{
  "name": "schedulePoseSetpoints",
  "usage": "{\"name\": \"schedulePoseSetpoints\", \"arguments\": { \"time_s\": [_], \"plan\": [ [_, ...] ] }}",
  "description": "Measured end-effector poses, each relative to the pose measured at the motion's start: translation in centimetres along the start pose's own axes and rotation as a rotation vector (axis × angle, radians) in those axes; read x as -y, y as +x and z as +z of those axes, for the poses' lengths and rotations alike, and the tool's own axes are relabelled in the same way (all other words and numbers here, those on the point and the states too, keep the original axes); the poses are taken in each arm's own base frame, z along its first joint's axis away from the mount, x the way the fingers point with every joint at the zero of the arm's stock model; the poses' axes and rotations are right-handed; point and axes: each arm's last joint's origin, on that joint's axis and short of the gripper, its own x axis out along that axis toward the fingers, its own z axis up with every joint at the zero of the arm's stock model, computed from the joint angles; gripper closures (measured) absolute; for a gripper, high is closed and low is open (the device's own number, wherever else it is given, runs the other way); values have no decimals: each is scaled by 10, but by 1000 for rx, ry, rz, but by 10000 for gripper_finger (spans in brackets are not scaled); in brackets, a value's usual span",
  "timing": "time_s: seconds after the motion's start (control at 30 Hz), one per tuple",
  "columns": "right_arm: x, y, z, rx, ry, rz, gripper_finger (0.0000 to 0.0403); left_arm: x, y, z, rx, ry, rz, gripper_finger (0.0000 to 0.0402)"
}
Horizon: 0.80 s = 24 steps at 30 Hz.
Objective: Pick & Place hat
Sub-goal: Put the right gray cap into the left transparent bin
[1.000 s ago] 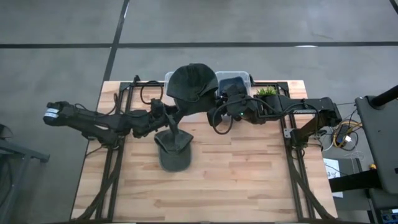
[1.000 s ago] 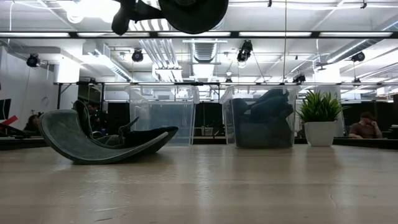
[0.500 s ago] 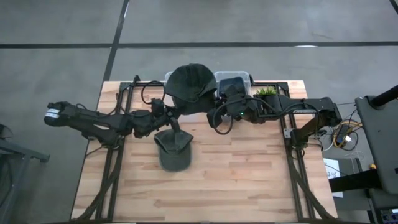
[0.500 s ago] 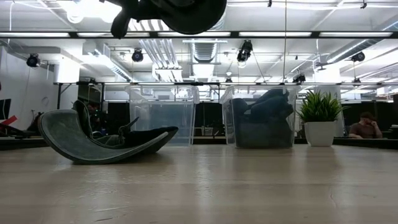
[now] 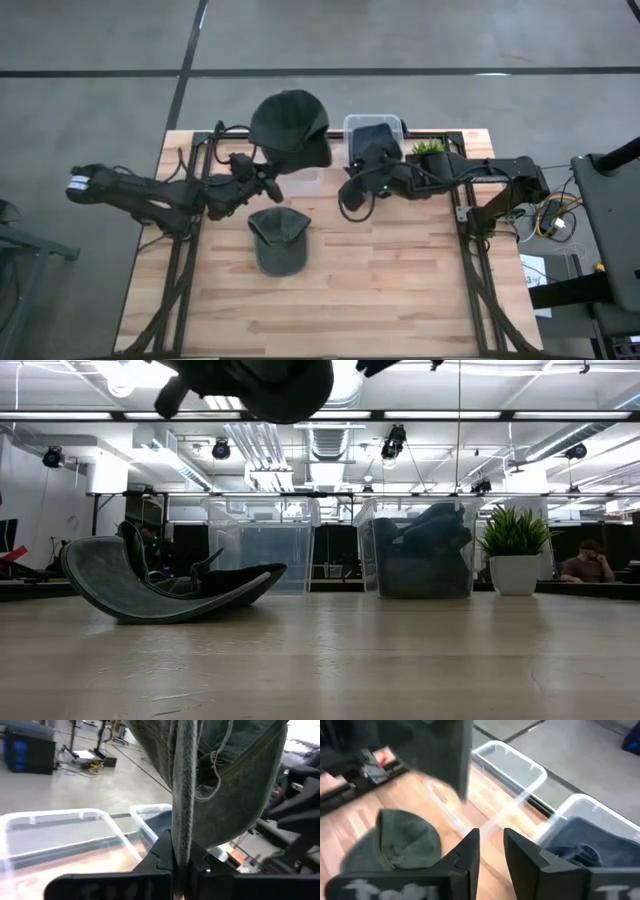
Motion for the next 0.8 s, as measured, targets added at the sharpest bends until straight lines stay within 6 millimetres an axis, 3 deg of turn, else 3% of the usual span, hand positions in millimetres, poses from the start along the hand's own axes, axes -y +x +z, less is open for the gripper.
{"name": "schedulePoseSetpoints", "arguments": {
  "time_s": [0.27, 0.53, 0.7, 0.8],
  "plan": [
    [3, -2, -1, -7, -11, -18, 306, -23, -1, 5, -31, -17, 132, 397],
    [2, -3, -1, -9, -12, -12, 320, -40, 26, 27, -206, 70, 228, 397],
    [0, -4, -2, -9, -16, -5, 326, -49, 42, 47, -312, 27, 267, 397],
    [0, -4, -2, -10, -17, -4, 325, -56, 52, 50, -358, -15, 252, 397]
  ]
}}
